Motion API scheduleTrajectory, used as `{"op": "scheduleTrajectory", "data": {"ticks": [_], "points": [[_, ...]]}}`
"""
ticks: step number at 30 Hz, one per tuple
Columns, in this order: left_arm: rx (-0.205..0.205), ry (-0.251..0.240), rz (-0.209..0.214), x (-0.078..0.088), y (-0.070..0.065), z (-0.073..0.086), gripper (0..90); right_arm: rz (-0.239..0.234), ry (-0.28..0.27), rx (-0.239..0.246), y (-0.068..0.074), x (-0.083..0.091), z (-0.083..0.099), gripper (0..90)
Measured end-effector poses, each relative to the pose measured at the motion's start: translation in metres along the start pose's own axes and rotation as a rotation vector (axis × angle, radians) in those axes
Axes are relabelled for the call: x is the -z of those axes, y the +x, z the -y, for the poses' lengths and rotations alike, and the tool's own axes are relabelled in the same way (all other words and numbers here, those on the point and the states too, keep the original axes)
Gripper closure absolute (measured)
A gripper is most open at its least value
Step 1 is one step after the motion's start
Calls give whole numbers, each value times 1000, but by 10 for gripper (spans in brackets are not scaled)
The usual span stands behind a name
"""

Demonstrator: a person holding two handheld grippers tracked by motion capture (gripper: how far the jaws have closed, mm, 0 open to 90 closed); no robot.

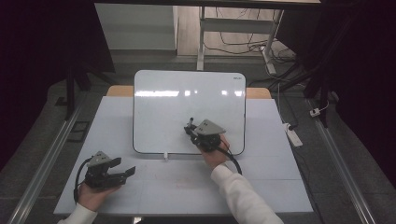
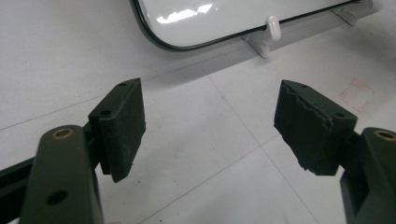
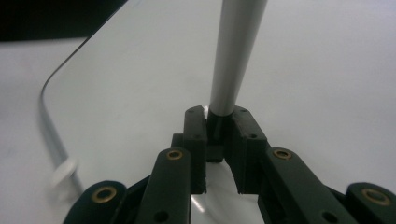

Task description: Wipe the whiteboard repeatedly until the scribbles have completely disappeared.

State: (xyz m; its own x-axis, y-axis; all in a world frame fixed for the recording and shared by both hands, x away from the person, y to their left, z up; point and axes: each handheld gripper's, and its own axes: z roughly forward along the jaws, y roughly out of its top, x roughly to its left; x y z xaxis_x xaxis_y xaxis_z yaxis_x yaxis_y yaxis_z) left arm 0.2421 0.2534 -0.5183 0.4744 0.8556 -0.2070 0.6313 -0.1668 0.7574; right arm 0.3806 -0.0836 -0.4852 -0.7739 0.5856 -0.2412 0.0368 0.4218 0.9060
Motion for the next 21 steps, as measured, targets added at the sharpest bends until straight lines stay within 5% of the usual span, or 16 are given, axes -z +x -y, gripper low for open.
{"op": "scheduleTrajectory", "data": {"ticks": [1, 5, 9, 11, 14, 16, 19, 21], "points": [[-1, 0, -1, 0, 0, 0, 261, 0, 2, 10, -2, 0, -1, 779], [-4, -3, 0, 1, -2, 0, 261, 66, -55, -111, -28, 4, -6, 779], [0, -1, -1, 0, 0, 0, 261, -28, 8, -15, 0, 0, 0, 778], [-4, 3, 1, -1, 0, 0, 260, -35, 16, 1, 7, 0, 4, 779], [-7, -3, 0, 1, -2, 0, 260, 37, -39, -97, -8, 4, 3, 779], [-3, -7, -1, 2, -2, 0, 260, 35, -44, -128, -7, 4, 4, 779], [-1, -5, -2, 1, -1, 0, 260, -66, 5, -51, 23, -7, 9, 779], [-4, -3, -3, 2, -1, 0, 260, -55, 7, -6, 26, -7, 9, 779]]}}
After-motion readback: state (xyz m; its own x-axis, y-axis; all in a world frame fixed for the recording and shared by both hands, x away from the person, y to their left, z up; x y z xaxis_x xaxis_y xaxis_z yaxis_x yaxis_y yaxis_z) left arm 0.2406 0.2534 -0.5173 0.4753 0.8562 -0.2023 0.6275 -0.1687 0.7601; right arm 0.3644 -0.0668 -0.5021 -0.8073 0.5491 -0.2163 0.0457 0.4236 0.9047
